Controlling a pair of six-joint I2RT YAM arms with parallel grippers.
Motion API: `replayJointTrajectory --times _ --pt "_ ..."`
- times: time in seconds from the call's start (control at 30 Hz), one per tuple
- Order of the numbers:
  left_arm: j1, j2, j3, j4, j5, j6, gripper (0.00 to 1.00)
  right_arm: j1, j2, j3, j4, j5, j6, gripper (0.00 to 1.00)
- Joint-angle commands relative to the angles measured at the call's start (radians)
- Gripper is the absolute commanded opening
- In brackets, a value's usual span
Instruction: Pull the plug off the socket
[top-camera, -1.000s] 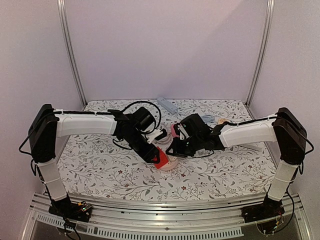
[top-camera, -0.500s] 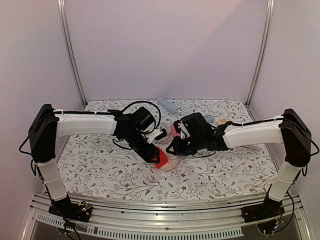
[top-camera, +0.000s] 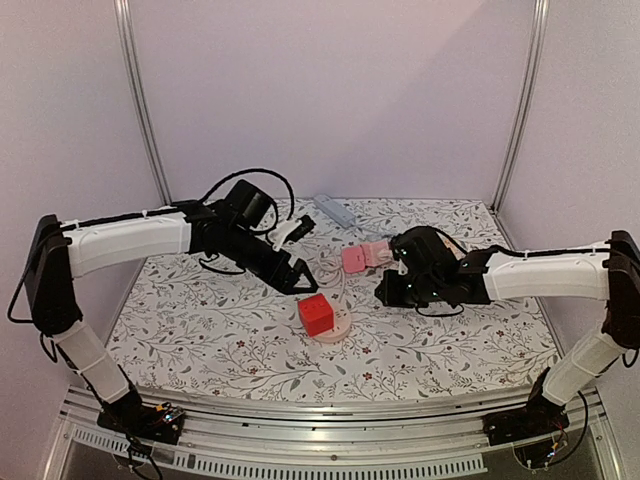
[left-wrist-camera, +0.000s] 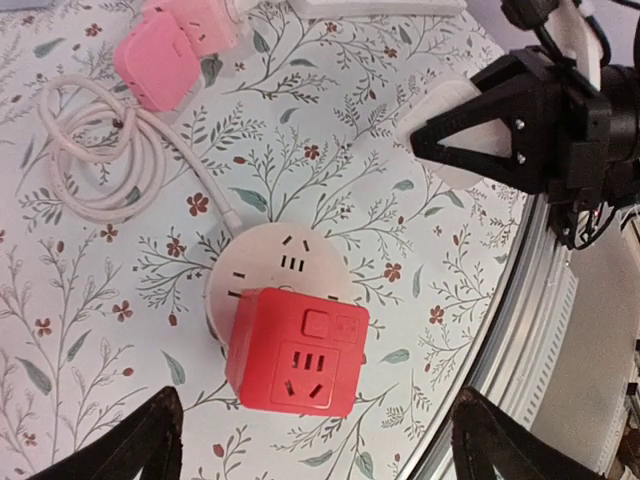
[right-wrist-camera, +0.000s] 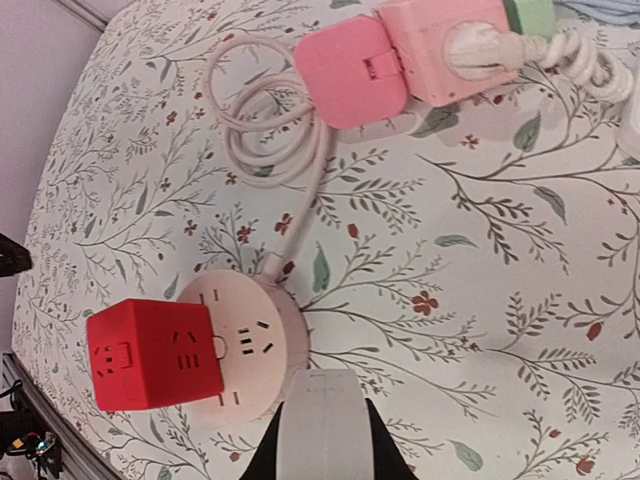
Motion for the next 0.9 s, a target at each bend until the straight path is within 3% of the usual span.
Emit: replayJointTrajectory --times 0.0,0.13,0.3,0.77,0.87 --pt "0.117 -0.071 -0.030 0.056 0.075 -0.058 0.91 -0.012 -0.074 -0.060 -0.156 0.142 0.044 0.00" --pt "0.233 -0.119 -0.046 0.052 0.003 -0.105 0.91 -0.017 -0.095 -0.084 -0.299 0.258 0.053 0.01" --pt "0.351 -0.167 -0.079 0.080 -0.028 -0.161 0.91 -0.055 -0.115 -0.138 -0.335 0.325 0.098 0.02" --pt "0.360 -0.172 -0.084 0.055 -0.083 -0.159 0.90 -0.062 0.047 -0.081 -0.352 0.372 0.075 0.09" --pt "0.359 -0.173 -0.082 0.052 -0.090 -0.158 0.90 -0.062 0.068 -0.077 -0.343 0.365 0.081 0.17"
